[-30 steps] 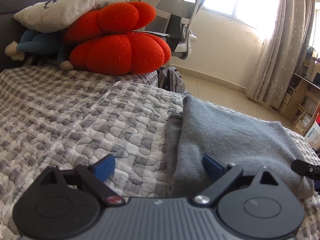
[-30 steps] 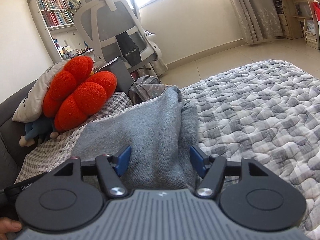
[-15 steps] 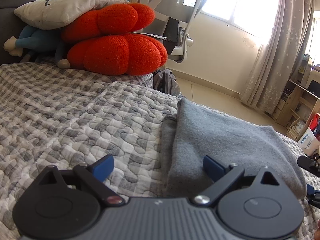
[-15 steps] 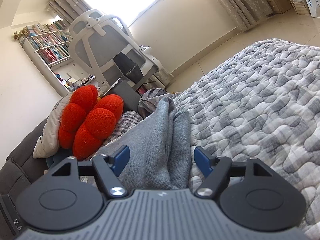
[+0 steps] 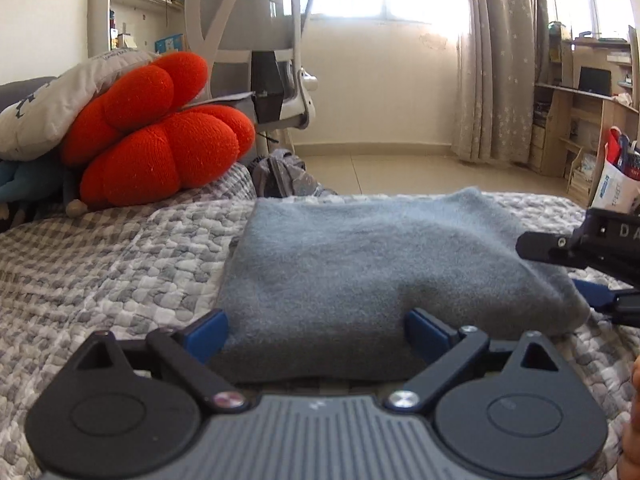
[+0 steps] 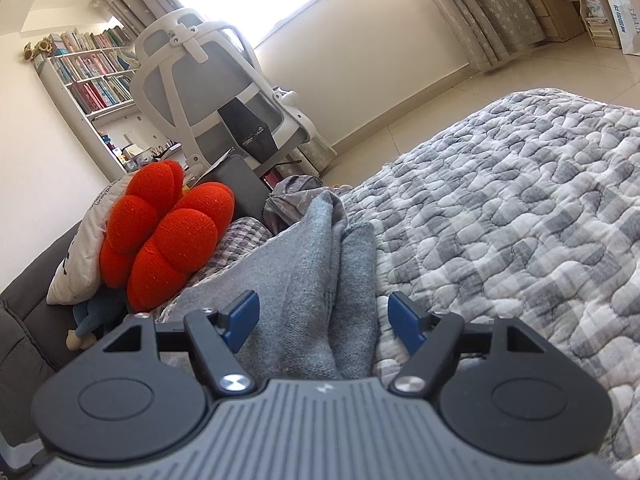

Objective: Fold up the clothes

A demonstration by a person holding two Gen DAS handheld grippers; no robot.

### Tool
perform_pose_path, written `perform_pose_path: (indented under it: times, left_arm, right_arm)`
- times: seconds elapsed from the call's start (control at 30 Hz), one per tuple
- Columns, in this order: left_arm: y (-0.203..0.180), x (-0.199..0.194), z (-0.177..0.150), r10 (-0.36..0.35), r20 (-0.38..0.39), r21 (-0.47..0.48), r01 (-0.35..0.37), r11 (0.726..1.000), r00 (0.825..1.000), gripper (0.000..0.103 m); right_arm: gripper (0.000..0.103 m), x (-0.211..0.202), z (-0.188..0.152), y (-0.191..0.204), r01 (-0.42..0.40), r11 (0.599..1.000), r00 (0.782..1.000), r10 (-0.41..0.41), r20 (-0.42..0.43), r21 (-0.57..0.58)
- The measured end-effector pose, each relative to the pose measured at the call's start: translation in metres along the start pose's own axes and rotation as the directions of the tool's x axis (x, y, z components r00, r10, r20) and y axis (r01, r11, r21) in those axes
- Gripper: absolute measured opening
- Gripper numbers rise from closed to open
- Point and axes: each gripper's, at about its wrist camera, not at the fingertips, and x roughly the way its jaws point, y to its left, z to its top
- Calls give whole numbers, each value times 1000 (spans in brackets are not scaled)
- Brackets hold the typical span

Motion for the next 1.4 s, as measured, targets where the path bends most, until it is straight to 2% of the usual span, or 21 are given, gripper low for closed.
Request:
perform_pose_path:
  times: [0.07, 0.23, 0.37, 0.47, 0.6, 0.63, 0.73, 0.77, 0.83, 0.93, 1.0, 1.07, 1.23, 1.3, 1.4]
  left_arm:
    - [11, 6, 0, -15, -42, -60, 12, 998, 999, 101]
    - [15, 6, -4, -44, -59, -90, 38, 995, 997, 103]
    - [30, -1, -4, -122, -56, -148, 113, 983, 991, 102]
    - [52, -14, 2, -169, -59, -206, 154, 966, 984, 99]
    - [98, -19, 8, -235, -53, -379, 198, 904, 971, 100]
    - [106, -14, 7, -262, -71, -409, 211, 888, 963, 100]
    - [121, 9, 2, -386, -126, -504, 276, 818, 914, 99]
    - [125, 13, 2, -404, -115, -530, 288, 798, 907, 99]
    - [127, 19, 6, -424, -105, -543, 306, 782, 900, 99]
    - [125, 36, 16, -470, -114, -548, 339, 765, 875, 99]
    - [127, 51, 24, -481, -138, -545, 339, 767, 866, 99]
    - [129, 65, 30, -495, -138, -554, 348, 757, 858, 99]
    - [132, 87, 35, -516, -91, -598, 368, 712, 852, 101]
    - [126, 87, 36, -513, -81, -584, 376, 719, 854, 101]
    - [112, 82, 37, -473, -86, -520, 365, 772, 877, 101]
  right_arm:
    - [75, 1, 0, -1, 0, 1000, 1000, 0, -1, 2]
    - [75, 1, 0, 0, -1, 1000, 1000, 1, -4, -1]
    - [76, -1, 1, -4, -15, 1000, 1000, 15, 6, 18]
    - [78, -9, 0, -9, -34, 998, 999, 31, 43, 58]
    - [84, -15, 1, -15, -73, 993, 996, 68, 51, 93]
    - [85, -14, 2, -14, -74, 993, 997, 70, 45, 91]
    - [85, -11, 3, -5, -37, 998, 999, 36, 11, 56]
    - [85, -10, 4, -4, -30, 998, 1000, 30, 2, 51]
    - [85, -9, 6, -6, -35, 997, 999, 35, -9, 68]
    - [85, -3, 14, -7, -37, 997, 998, 40, -50, 63]
    - [85, 2, 19, -9, -39, 998, 996, 42, -75, 45]
    - [85, 9, 27, -14, -47, 997, 994, 52, -91, 56]
    - [85, 36, 47, -21, -78, 993, 982, 91, -164, 83]
    - [85, 46, 51, -17, -84, 995, 977, 93, -191, 56]
    - [85, 50, 44, -12, -95, 995, 981, 92, -170, -6]
